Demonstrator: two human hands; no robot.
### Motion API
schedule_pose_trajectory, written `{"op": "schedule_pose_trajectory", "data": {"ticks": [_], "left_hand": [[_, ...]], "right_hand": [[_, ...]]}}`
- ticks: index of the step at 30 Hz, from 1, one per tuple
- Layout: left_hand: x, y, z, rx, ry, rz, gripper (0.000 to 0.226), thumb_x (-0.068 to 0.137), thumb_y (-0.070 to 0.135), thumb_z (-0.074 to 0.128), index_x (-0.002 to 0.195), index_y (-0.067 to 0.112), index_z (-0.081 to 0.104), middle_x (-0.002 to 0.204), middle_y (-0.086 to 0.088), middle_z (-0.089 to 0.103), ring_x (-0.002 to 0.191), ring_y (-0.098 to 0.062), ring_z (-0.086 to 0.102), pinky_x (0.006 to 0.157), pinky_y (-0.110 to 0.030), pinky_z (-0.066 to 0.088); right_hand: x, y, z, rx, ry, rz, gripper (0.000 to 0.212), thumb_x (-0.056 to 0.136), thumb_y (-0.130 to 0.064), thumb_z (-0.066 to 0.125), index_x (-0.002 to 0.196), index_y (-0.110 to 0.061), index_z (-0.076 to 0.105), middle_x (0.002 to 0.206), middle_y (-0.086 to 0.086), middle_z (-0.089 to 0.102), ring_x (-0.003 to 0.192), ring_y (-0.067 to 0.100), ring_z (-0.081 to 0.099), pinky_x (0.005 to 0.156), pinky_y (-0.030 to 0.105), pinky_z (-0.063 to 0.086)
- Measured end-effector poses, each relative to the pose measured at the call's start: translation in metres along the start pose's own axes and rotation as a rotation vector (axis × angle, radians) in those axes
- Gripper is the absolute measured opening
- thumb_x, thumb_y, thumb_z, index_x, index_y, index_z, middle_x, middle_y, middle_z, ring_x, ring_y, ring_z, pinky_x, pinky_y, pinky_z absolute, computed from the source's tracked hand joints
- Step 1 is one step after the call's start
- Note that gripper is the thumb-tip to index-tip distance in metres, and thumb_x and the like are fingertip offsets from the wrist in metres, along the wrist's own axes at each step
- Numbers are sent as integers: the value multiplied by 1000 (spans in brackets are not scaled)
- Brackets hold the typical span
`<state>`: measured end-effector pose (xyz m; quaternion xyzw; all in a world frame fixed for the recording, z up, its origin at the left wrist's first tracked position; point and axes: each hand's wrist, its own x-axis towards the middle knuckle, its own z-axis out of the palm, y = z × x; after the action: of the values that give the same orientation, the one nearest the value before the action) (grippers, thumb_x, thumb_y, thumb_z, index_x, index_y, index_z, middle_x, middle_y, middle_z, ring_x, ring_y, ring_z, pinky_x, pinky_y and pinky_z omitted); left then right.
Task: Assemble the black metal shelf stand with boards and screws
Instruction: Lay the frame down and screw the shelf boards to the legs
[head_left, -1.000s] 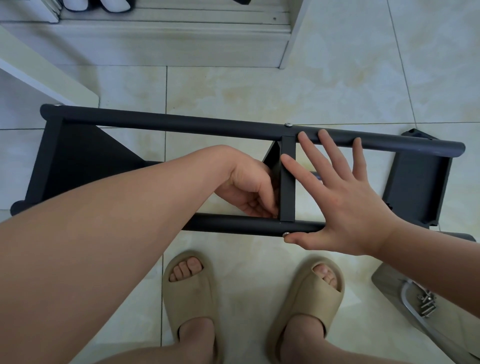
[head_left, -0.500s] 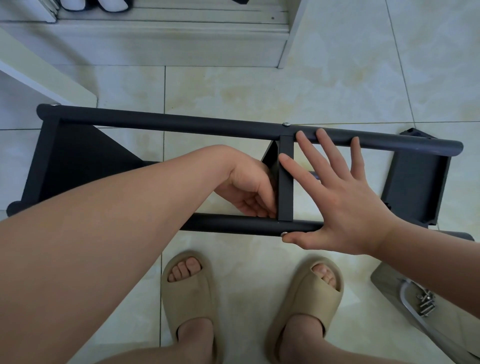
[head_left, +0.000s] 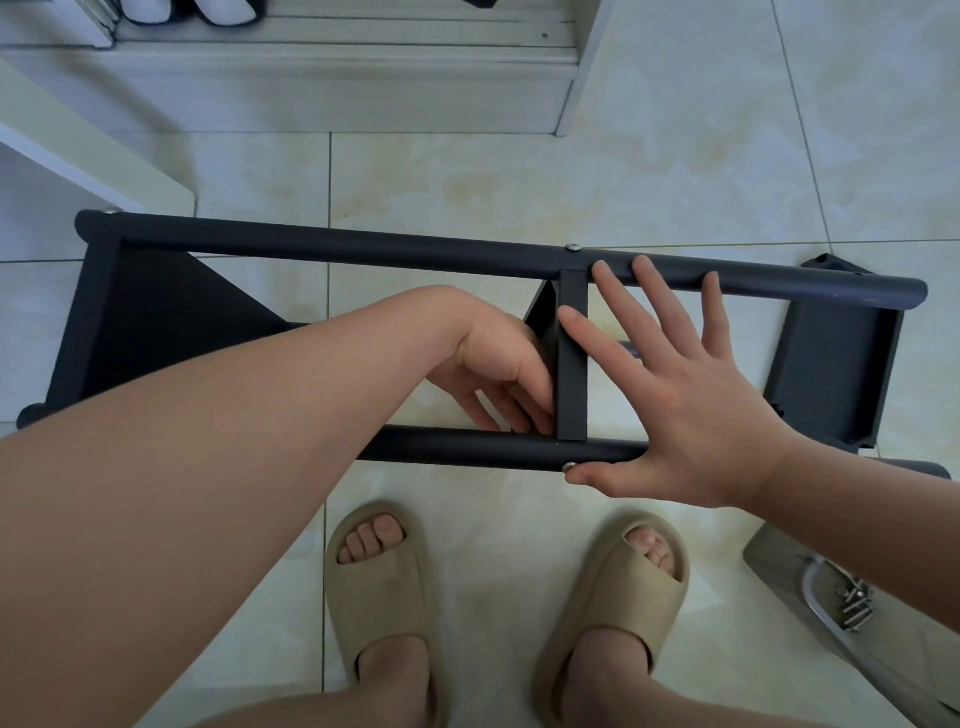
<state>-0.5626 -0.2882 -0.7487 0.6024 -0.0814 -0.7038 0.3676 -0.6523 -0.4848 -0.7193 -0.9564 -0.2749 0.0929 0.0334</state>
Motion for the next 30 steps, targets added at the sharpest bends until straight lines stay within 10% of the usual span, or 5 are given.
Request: {"op": "schedule_pose_trajectory", "data": {"ticks": [30], "left_hand": [[7,-3,-2,13,25,-3,13,88,11,71,96,20,74,92,2,73,72,-11,63,81,-28,54]], "right_hand": [[0,1,2,0,28,-8,113,72,-88,46,160,-19,26,168,14,11,155,41,3,113,77,3]]}}
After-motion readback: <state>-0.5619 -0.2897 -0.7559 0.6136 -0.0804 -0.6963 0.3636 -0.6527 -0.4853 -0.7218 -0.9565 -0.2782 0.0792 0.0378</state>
